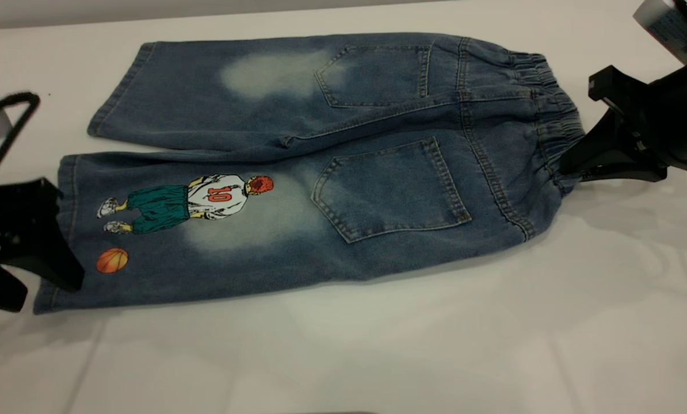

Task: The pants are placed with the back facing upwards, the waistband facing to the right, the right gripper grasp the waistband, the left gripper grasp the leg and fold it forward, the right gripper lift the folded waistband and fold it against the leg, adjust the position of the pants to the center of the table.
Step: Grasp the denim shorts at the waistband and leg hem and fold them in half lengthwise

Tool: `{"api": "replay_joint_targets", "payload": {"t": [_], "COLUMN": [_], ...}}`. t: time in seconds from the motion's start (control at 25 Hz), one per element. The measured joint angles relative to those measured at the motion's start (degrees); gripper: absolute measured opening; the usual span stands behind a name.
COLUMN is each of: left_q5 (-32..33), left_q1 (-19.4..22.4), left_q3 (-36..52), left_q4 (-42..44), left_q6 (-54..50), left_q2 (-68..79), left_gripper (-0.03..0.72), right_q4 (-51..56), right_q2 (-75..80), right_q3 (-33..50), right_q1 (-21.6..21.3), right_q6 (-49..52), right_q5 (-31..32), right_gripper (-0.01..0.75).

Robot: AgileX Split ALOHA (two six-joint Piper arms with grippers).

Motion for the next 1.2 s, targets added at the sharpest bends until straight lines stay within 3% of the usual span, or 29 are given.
{"api": "replay_joint_targets", "payload": {"t": [0.16,0.48,0.72,0.88,1.04,1.12,1.2], "left_q5": [-4.6,-4.8,-5.3,-6.3,-5.6,-2.5,2.4], "left_q1": [0.0,0.0,0.0,0.0,0.0,0.0,0.0], "left_q3": [0.0,-0.1,-0.4,-0.4,-1.9,-3.8,-6.9], "left_q4": [0.9,1.0,1.2,1.2,1.2,1.4,1.4], "left_q6": [0.3,0.3,0.3,0.3,0.6,2.2,3.7], "left_q2": [2.4,4.9,6.3,6.4,7.0,7.7,8.1], "left_gripper": [0.467,0.463,0.398,0.304,0.128,0.048,0.035], "right_q4": [-0.2,-0.3,-0.4,-0.4,-0.4,-0.7,-1.6], "right_q2": [0.0,0.0,0.0,0.0,0.0,0.0,-0.2], "right_q3": [0.0,0.0,0.0,0.0,0.0,0.0,0.0], "right_q1": [0.0,0.0,0.0,0.0,0.0,0.0,0.0], "right_q6": [-0.1,-0.1,-0.1,-0.2,-0.2,-0.4,-0.4], "right_q5": [0.0,0.0,0.0,0.0,0.0,0.3,1.0], "right_gripper": [0.034,0.036,0.039,0.041,0.043,0.044,0.044]}}
